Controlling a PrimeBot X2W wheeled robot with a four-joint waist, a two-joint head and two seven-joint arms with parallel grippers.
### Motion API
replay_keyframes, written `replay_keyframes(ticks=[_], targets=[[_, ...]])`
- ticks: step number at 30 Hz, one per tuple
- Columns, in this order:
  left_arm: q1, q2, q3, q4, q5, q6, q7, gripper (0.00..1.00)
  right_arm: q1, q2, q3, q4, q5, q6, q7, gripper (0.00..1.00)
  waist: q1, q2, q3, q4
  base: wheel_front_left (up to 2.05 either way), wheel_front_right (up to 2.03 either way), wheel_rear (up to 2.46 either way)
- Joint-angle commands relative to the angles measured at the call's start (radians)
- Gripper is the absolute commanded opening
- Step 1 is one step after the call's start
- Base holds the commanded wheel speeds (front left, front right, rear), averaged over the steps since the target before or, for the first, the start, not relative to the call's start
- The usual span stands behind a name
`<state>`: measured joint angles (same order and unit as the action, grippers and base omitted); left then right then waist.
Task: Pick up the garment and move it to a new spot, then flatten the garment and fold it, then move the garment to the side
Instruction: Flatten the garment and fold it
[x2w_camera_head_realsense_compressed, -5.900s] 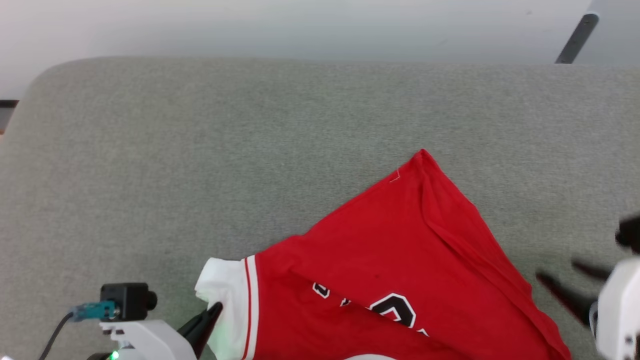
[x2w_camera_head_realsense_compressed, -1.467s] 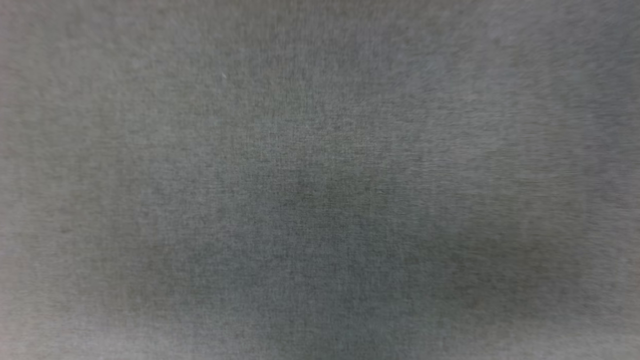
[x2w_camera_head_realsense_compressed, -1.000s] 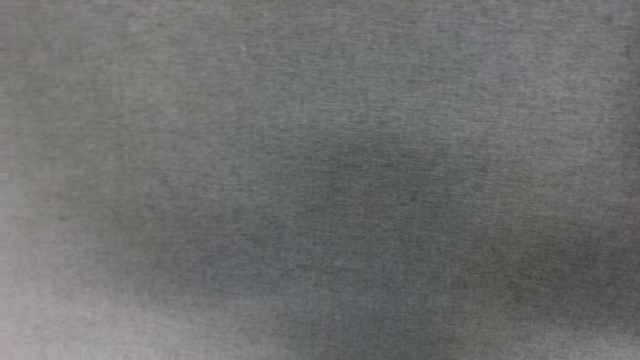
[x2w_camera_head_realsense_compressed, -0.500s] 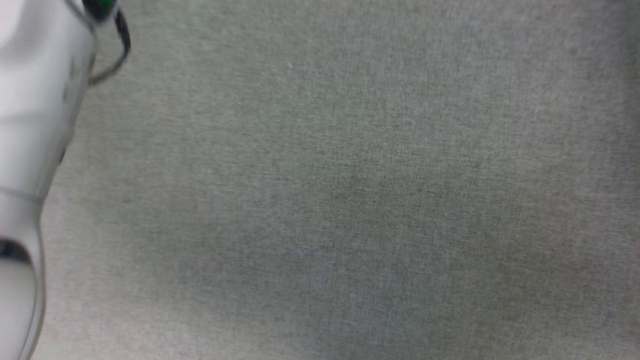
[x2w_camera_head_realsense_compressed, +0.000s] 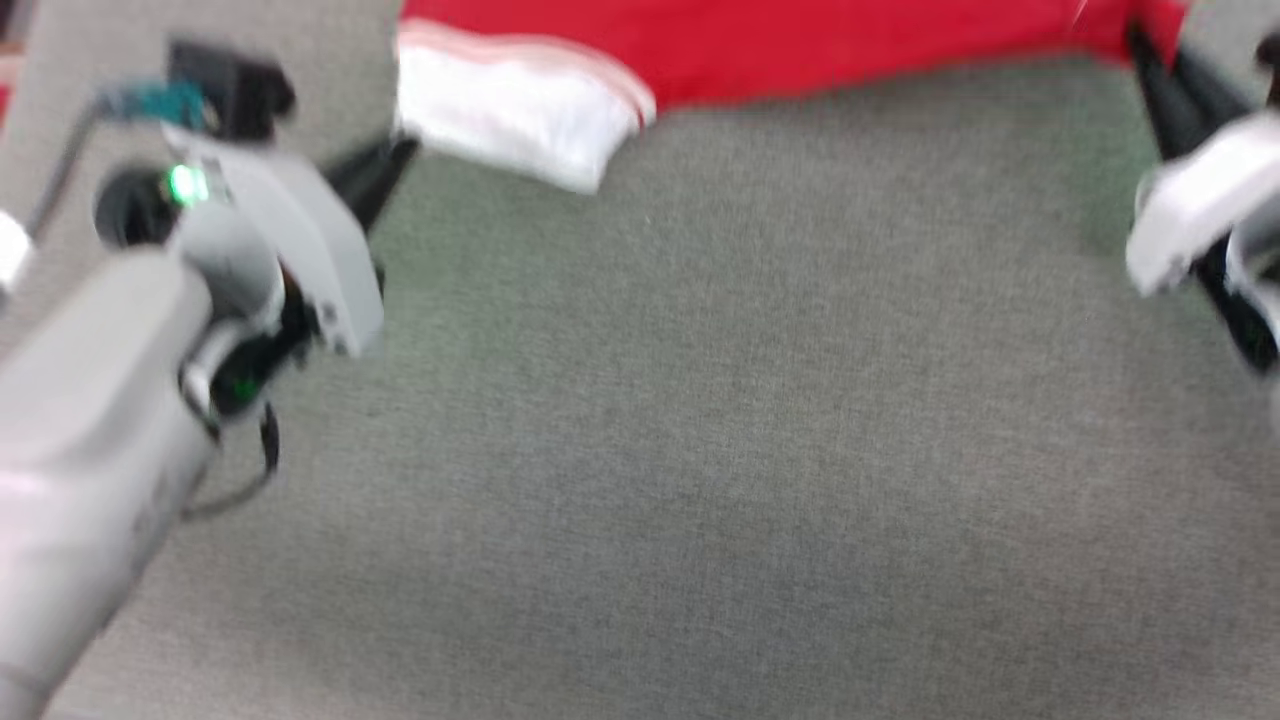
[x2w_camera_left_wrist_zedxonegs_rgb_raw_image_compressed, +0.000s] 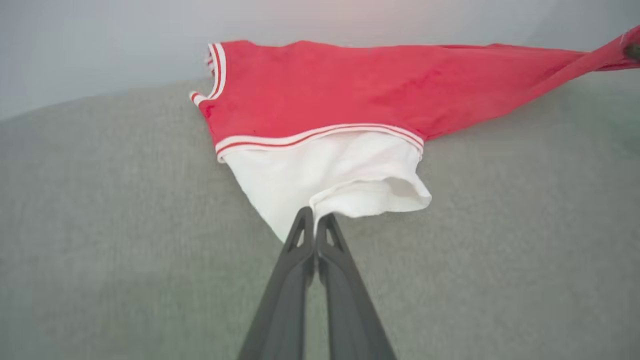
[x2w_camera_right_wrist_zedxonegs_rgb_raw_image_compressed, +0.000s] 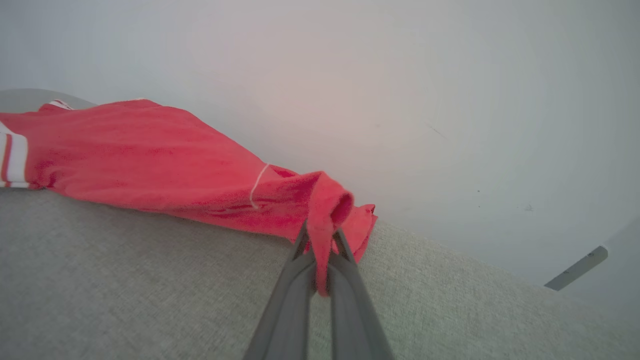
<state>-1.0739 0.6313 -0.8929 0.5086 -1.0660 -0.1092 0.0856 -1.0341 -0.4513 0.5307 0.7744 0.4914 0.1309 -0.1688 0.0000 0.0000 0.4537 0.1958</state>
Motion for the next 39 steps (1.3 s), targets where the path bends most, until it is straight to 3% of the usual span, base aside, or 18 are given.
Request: replay_keyframes(ticks=[1,5,12,17,22,29,39], targets=[[0.040,0.016,-0.005,-0.020,-0.004,0.012,0.005,0.00,0.045,-0.013,0.017,-0.022,0.017,0.000,0.010,0.00,0.0000,0.0000,-0.105,0.010,0.00,0.00,0.00],[0.184,0.086,-0.017,-0.163,-0.053,0.079,0.043,0.00,0.191,-0.083,0.049,-0.141,0.106,0.000,0.057,0.00,0.0000,0.0000,-0.162,0.002,0.00,0.00,0.00],[0.450,0.228,-0.023,-0.496,-0.155,0.274,0.078,0.00,0.428,-0.174,0.014,-0.306,0.198,0.000,0.122,0.00,0.0000,0.0000,-0.230,-0.013,0.00,0.00,0.00],[0.605,0.328,-0.030,-0.700,-0.196,0.419,0.070,0.00,0.580,-0.200,-0.043,-0.406,0.224,0.000,0.173,0.00,0.0000,0.0000,-0.258,-0.027,0.00,0.00,0.00],[0.732,0.391,-0.017,-0.833,-0.247,0.526,0.019,0.00,0.724,-0.205,-0.098,-0.508,0.215,0.000,0.241,0.00,0.0000,0.0000,-0.268,-0.040,0.00,0.00,0.00],[0.886,0.423,-0.006,-0.936,-0.320,0.610,-0.066,0.00,0.915,-0.184,-0.181,-0.663,0.194,0.000,0.366,0.00,0.0000,0.0000,-0.271,-0.062,0.00,0.00,0.00],[1.004,0.459,0.009,-1.022,-0.395,0.682,-0.118,0.00,1.104,-0.172,-0.257,-0.841,0.212,0.000,0.509,0.00,0.0000,0.0000,-0.254,-0.088,0.00,0.00,0.00]])
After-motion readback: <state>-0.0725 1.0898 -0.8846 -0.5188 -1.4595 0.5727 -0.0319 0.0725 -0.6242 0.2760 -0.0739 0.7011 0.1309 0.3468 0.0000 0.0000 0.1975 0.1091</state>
